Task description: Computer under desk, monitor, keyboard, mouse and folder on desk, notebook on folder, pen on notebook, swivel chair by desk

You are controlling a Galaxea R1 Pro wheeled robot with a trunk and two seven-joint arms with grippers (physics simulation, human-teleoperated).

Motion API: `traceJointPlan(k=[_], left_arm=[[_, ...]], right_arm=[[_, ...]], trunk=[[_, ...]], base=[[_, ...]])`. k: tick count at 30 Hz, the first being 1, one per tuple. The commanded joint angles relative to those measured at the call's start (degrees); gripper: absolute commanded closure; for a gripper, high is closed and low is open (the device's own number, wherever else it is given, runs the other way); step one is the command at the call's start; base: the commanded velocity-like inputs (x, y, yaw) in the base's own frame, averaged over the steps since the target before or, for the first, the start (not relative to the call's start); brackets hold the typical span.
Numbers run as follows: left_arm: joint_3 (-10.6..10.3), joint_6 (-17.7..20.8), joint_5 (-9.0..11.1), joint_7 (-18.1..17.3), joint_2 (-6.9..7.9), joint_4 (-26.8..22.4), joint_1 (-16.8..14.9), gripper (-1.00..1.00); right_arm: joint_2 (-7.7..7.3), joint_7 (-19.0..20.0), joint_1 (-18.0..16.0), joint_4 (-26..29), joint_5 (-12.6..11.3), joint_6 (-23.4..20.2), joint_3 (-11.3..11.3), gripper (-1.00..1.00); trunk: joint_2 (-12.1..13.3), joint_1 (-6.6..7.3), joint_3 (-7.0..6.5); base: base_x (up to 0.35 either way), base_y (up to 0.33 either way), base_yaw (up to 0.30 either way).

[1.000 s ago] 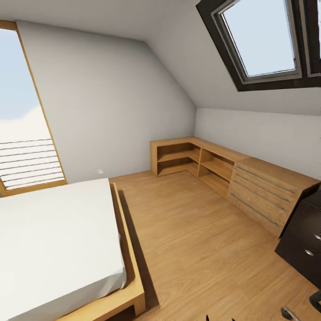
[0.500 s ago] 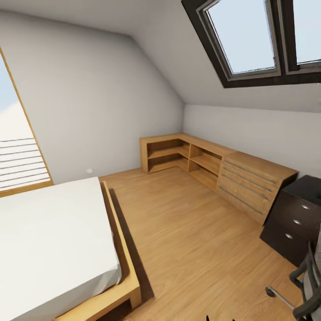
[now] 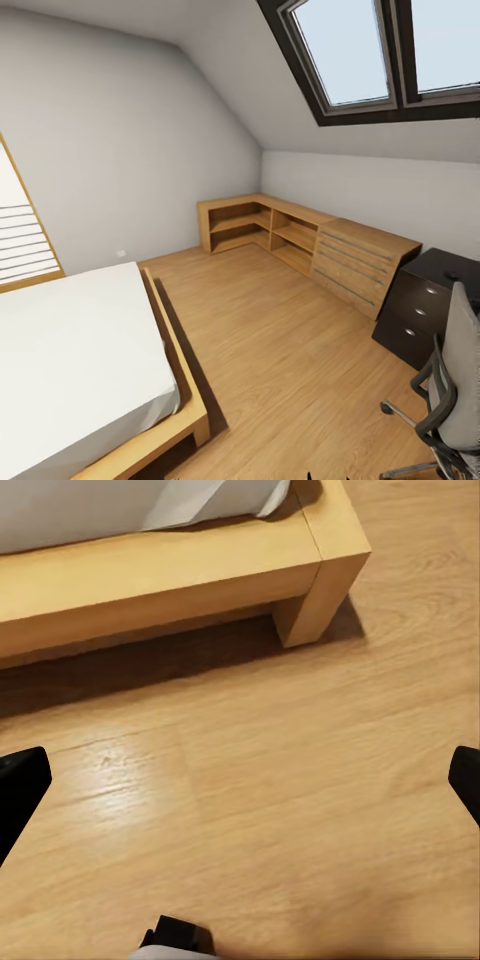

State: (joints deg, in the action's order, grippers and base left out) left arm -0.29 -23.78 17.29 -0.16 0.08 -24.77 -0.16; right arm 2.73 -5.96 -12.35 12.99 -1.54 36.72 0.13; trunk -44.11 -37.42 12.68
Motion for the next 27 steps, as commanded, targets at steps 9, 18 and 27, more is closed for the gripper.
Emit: traceJointPlan(k=[9, 18, 27], left_arm=[[0.0, -0.1, 0.2, 0.0, 0.01, 0.0, 0.0, -1.0], [0.0, -0.1, 0.2, 0.0, 0.01, 0.1, 0.0, -1.0], [0.0, 0.0, 0.2, 0.0, -0.03, 0.1, 0.0, -1.0]], right_arm=[[0.48, -0.1, 0.0, -0.8, 0.0, 0.2, 0.1, -1.0], [0.52, -0.1, 0.0, -0.9, 0.1, 0.2, 0.1, -1.0], [0.53, -0.1, 0.0, -0.9, 0.1, 0.6, 0.1, -1.0]], trunk=[[-0.1, -0.01, 0.8], [-0.1, -0.01, 1.52], [-0.1, -0.01, 2.25]], base=[[-0.007, 0.006, -0.126], [0.0, 0.0, -0.126], [0.0, 0.0, -0.125]])
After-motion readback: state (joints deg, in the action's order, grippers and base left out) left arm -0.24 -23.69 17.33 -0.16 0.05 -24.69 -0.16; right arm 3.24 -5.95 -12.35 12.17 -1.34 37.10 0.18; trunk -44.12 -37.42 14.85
